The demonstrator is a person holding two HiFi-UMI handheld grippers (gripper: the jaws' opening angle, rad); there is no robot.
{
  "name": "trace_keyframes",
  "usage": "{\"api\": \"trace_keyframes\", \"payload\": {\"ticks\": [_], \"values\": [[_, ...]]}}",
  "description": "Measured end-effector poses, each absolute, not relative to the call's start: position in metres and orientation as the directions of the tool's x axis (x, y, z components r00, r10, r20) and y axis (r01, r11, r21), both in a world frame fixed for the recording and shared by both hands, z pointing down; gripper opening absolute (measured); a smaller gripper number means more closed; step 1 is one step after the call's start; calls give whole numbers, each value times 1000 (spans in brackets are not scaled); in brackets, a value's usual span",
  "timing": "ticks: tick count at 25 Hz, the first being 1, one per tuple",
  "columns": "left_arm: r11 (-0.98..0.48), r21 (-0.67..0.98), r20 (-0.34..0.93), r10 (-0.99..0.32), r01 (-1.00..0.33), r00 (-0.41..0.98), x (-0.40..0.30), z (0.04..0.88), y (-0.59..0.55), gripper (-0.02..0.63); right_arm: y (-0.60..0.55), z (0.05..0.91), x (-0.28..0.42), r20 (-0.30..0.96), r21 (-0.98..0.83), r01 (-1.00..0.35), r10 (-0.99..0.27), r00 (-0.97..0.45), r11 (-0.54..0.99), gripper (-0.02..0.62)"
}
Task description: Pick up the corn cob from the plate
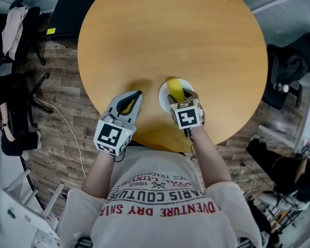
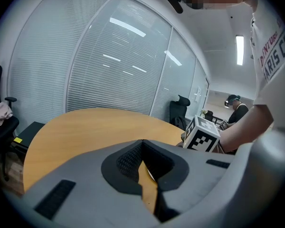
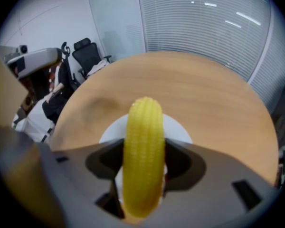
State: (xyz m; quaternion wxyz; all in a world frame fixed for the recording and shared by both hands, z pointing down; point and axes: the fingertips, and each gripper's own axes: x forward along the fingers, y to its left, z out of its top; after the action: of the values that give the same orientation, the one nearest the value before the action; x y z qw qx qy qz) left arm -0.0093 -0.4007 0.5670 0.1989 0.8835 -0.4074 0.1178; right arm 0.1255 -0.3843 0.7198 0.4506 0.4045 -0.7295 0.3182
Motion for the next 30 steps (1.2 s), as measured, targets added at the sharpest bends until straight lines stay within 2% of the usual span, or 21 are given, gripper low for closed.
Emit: {"api": "trace_keyframes", "payload": {"ticks": [6, 16, 30], "values": [[-594, 239, 360, -680, -768, 639, -11, 557, -399, 32, -378, 706, 124, 889, -155, -884, -328, -319, 441, 267], [-597, 212, 301, -713, -774, 633, 3, 518, -383, 31, -371, 620, 125, 768, -211, -877, -482, -421, 431, 267], [-631, 71, 151, -759, -773, 633, 19, 431, -376, 32, -367, 473, 154, 446, -164, -892, -775, -447, 420, 267]]}}
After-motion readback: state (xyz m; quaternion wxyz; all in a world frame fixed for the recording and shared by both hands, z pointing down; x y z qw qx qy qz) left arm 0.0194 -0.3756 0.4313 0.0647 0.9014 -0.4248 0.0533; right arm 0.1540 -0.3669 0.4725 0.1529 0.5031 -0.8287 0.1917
